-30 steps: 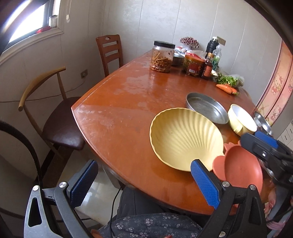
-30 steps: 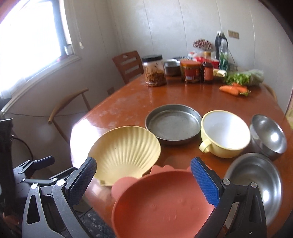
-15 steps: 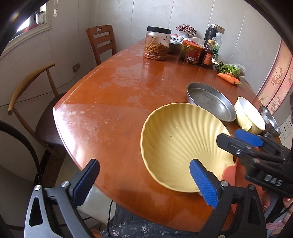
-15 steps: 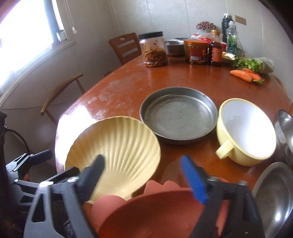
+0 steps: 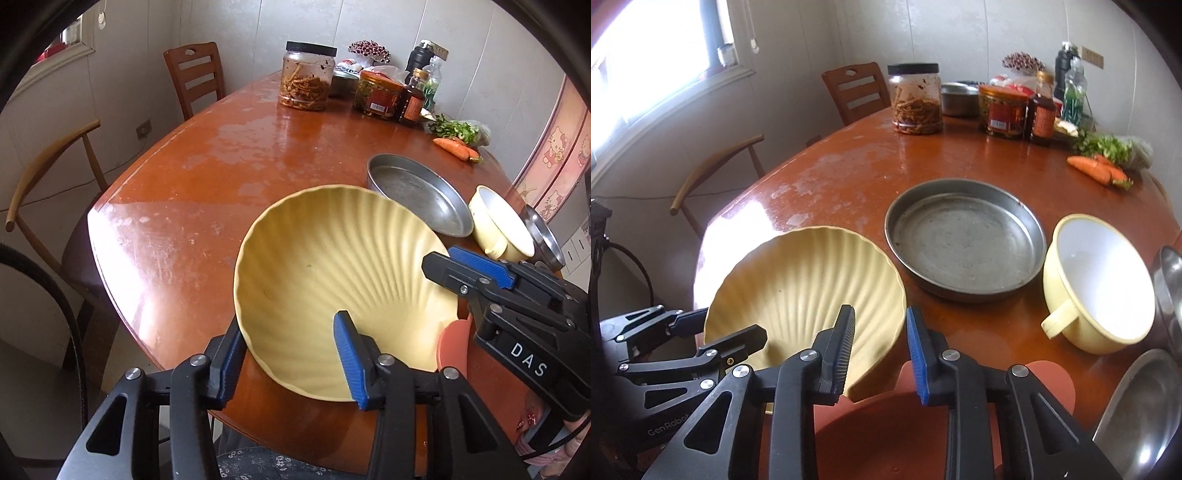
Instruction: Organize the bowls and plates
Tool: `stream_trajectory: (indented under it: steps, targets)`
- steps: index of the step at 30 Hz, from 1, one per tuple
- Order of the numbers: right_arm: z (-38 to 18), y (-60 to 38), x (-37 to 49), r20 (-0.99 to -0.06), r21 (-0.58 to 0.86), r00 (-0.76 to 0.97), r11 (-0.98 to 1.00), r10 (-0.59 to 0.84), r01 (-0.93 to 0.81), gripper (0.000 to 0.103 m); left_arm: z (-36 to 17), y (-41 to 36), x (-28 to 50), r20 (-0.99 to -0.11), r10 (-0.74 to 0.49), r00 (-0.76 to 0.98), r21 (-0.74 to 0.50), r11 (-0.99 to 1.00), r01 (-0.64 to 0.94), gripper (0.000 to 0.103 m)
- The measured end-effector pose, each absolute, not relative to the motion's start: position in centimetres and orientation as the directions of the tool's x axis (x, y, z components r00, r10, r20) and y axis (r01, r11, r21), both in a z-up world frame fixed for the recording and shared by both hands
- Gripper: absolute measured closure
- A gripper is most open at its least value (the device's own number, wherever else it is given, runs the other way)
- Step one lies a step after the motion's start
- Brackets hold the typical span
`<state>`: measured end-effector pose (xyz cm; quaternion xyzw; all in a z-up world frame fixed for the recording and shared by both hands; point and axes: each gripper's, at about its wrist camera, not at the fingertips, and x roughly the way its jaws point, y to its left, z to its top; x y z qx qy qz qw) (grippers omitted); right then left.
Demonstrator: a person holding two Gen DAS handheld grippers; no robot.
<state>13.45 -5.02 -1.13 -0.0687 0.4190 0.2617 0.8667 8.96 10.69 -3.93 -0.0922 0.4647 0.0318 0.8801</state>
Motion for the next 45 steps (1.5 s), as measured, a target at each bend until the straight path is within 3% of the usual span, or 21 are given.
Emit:
stream_trajectory:
  steps: [13,27,39,45]
  targets:
    - [1.6,-2.3,12.2,-0.713,0.080,0.543,0.821,0.443,-0.565,0.074,-1.1,14.0,8.1,-0.785,0.022,0.619,-0.141,0.967,-0.213,0.056]
    - [-0.1,0.7,12.6,-0.752,0.092,0.486,0.800,0.446,-0.593,0.073,-3.1,16.6,9.1,-0.811,0.062,0.582,-0.126,0.953,-0.277,0.056]
    - [-0.9,0.4,13.5,-0.768,0.145,0.454,0.813,0.452,-0.564,0.071,-4.1,17.0,9.9,-0.811,0.041,0.584,-0.145,0.953,-0.268,0.056]
    - [-0.5,-0.4,13.7,-0.748,0.204,0.447,0.811,0.490,-0.549,0.066,-4.2,17.0,9.9,-0.797,-0.001,0.603,-0.194,0.947,-0.254,0.056]
